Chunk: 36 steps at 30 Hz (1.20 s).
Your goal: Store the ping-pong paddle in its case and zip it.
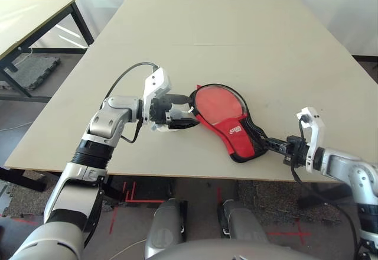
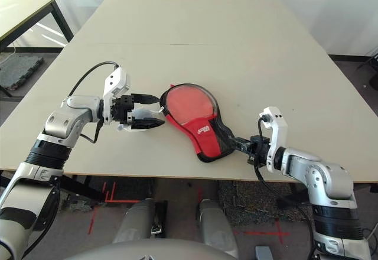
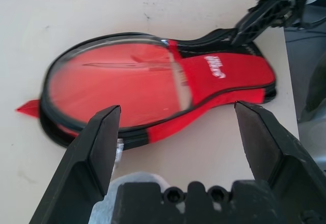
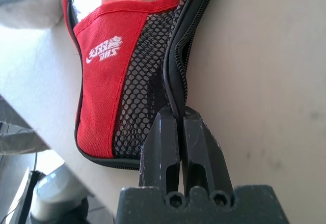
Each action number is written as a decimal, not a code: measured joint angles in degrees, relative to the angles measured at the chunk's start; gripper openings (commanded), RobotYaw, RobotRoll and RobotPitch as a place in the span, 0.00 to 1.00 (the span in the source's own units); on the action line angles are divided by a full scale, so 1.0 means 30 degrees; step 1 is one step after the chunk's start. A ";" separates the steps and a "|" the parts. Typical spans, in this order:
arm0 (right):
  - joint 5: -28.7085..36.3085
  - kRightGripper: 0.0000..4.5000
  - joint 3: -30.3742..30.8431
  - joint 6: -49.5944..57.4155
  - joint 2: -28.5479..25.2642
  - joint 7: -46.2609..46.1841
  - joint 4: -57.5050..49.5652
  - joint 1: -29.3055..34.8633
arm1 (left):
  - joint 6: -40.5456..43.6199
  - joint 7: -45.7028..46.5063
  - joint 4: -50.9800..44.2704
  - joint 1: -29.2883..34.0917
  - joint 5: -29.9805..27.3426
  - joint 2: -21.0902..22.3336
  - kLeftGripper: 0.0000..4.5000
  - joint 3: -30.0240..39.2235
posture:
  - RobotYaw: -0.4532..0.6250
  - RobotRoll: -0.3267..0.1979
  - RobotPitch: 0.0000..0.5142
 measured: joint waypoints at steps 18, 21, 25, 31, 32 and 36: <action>0.1399 0.51 -0.2120 -0.1425 -0.2239 0.0687 -0.1614 0.3824 | -0.0118 -0.0125 0.0155 -0.0571 -0.0002 0.0038 1.00 0.0003 | 0.37 0.62 0.09; 0.1188 0.78 -0.2597 -0.2723 -0.2955 0.1222 -0.1076 0.3045 | -0.0119 -0.0164 0.0161 -0.0591 -0.0003 0.0180 1.00 0.0005 | 0.37 0.62 0.09; -0.0291 0.99 -0.2638 -0.5206 -0.3477 0.1346 0.0224 0.1631 | -0.0102 -0.0275 0.0168 -0.0599 -0.0010 0.0562 1.00 0.0159 | 0.38 0.62 0.08; -0.3267 0.99 0.0436 -0.8781 -0.2732 0.1327 0.1437 -0.2449 | 0.0438 -0.0293 -0.0058 -0.0540 -0.0114 0.1086 1.00 0.0366 | 0.40 0.62 0.07; -0.3935 0.99 0.1664 -0.9219 -0.2285 0.1271 0.1640 -0.3304 | 0.0734 -0.0294 -0.0225 -0.0499 -0.0188 0.1105 1.00 0.0377 | 0.41 0.62 0.07; -0.5318 0.99 0.4402 -0.9737 -0.1189 0.1403 0.3013 -0.4864 | 0.1348 -0.0279 -0.1035 -0.0324 -0.0497 0.1193 1.00 0.0532 | 0.42 0.62 0.07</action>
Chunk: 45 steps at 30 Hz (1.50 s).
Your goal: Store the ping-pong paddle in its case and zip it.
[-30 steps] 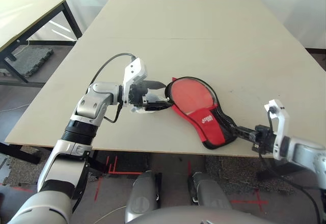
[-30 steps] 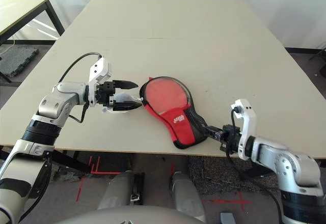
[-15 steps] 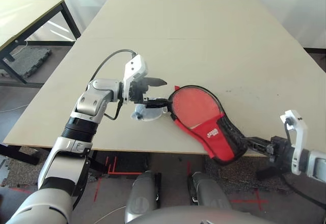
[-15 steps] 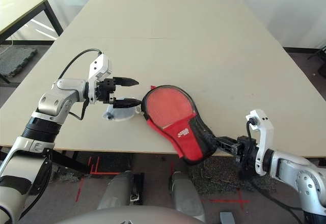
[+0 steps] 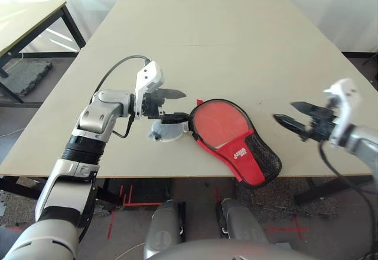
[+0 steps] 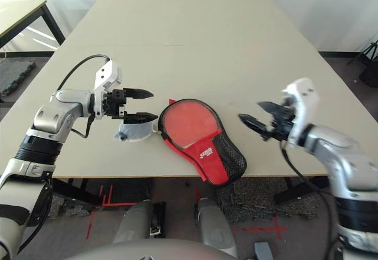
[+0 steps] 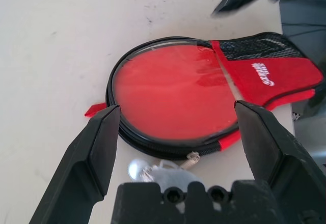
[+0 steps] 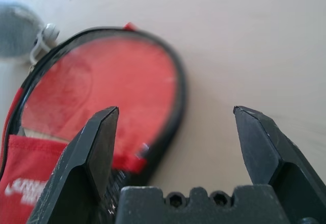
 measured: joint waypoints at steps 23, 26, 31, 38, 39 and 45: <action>-0.3369 0.99 0.3720 -0.1091 0.1306 0.1706 0.3755 -0.2674 | 0.1019 0.0144 -0.1305 0.1416 -0.0612 0.1347 1.00 0.0545 | 0.45 0.62 0.09; -0.3696 0.99 0.3788 -0.1255 0.1343 0.1821 0.3920 -0.2676 | 0.0819 -0.0088 -0.1288 0.1481 -0.0577 0.1879 1.00 0.0544 | 0.45 0.62 0.09; -0.4358 0.99 0.4179 -0.1912 0.1319 0.1938 0.3946 -0.2696 | 0.0402 -0.0245 -0.1225 0.1481 -0.0266 0.2380 1.00 0.0499 | 0.45 0.62 0.09; -0.4704 0.99 0.4350 -0.2260 0.1334 0.1976 0.3945 -0.2697 | -0.0038 -0.0541 -0.1015 0.1480 0.0152 0.2736 1.00 0.0194 | 0.45 0.62 0.10; -0.4712 0.99 0.4352 -0.2264 0.1344 0.1977 0.3944 -0.2697 | -0.0106 -0.0650 -0.0952 0.1480 0.0249 0.2791 1.00 0.0141 | 0.45 0.62 0.10; -0.4725 0.99 0.4355 -0.2260 0.1391 0.1990 0.3937 -0.2699 | -0.1053 -0.1324 -0.0416 0.1625 0.1472 0.3141 1.00 -0.1065 | 0.45 0.62 0.11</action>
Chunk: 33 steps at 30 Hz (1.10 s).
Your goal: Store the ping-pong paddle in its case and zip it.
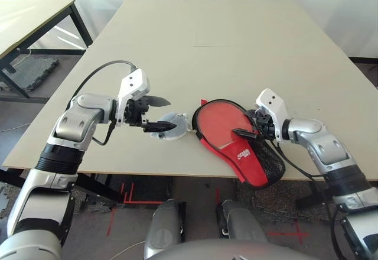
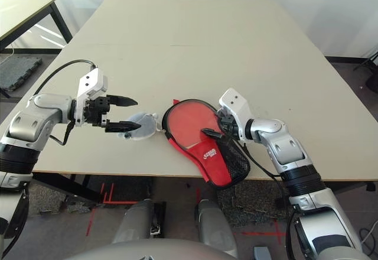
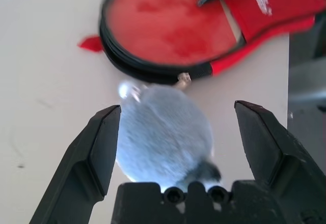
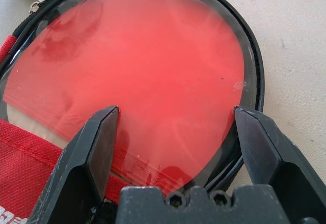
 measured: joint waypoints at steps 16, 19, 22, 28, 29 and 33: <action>0.0002 1.00 -0.0013 0.0223 0.0619 -0.0123 -0.0127 0.0057 | -0.4202 0.3231 0.5889 -0.3083 0.5715 -0.2899 0.16 -0.2526 | 0.42 0.62 0.11; -0.0007 1.00 -0.0024 0.0224 0.0643 -0.0262 -0.0340 0.0238 | -0.5095 0.3854 0.7669 -0.4146 0.6302 -0.3562 0.05 -0.2523 | 0.41 0.62 0.11; -0.0004 1.00 -0.0017 0.0239 0.0645 -0.0370 -0.0514 0.0456 | -0.5913 0.4369 0.9230 -0.5013 0.6788 -0.4117 0.05 -0.2526 | 0.41 0.62 0.11; -0.0015 1.00 0.0038 0.0299 0.0478 -0.0449 -0.1091 0.0733 | -0.8010 0.5265 1.2938 -0.7115 0.7852 -0.5110 0.05 -0.2600 | 0.39 0.62 0.11; -0.0016 1.00 0.0044 0.0348 0.0448 -0.0454 -0.1175 0.0772 | -0.8423 0.5443 1.3729 -0.7526 0.8046 -0.5276 0.05 -0.2603 | 0.39 0.62 0.12; -0.0011 1.00 0.0040 0.0768 0.0301 -0.0504 -0.1478 0.0964 | -0.9562 0.6106 1.6233 -0.8966 0.8538 -0.5967 0.05 -0.2605 | 0.38 0.62 0.12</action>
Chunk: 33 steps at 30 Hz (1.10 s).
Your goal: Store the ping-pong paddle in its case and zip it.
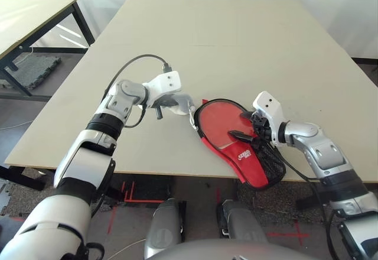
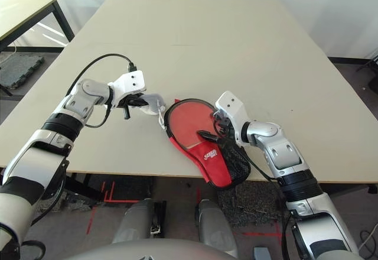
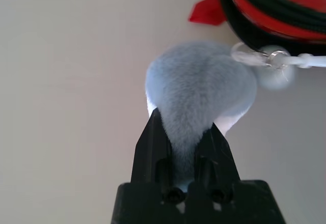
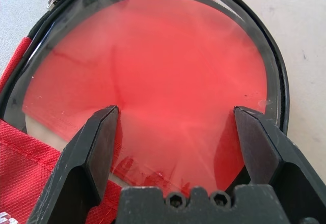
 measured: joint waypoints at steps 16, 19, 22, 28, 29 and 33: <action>0.0106 1.00 -0.0077 0.1322 -0.0445 -0.0387 -0.1929 0.1116 | -0.2468 0.2332 0.5215 -0.3132 0.4086 -0.1059 0.05 -0.1986 | 0.33 0.62 0.15; 0.0244 1.00 -0.0067 0.1377 -0.0399 -0.0551 -0.2048 0.1219 | -0.2468 0.0968 0.5325 -0.3355 0.4357 -0.0583 0.05 -0.2147 | 0.33 0.62 0.15; 0.0312 1.00 -0.0056 0.1396 -0.0233 -0.0754 -0.2092 0.1239 | -0.2479 -0.0882 0.5289 -0.3360 0.4449 0.0288 0.05 -0.2221 | 0.34 0.62 0.14; 0.0479 1.00 -0.0049 0.1509 -0.0104 -0.0798 -0.2101 0.1200 | -0.2466 -0.3269 0.4701 -0.3329 0.4456 0.1314 0.05 -0.2229 | 0.35 0.62 0.14; 0.0480 1.00 -0.0048 0.1509 -0.0078 -0.0798 -0.2101 0.1179 | -0.2461 -0.3579 0.4658 -0.3327 0.4456 0.1448 0.05 -0.2230 | 0.35 0.62 0.14; 0.0485 1.00 -0.0039 0.1508 -0.0041 -0.0794 -0.2051 0.1105 | -0.2264 -0.5072 0.4462 -0.3328 0.4457 0.1975 0.05 -0.2232 | 0.35 0.62 0.13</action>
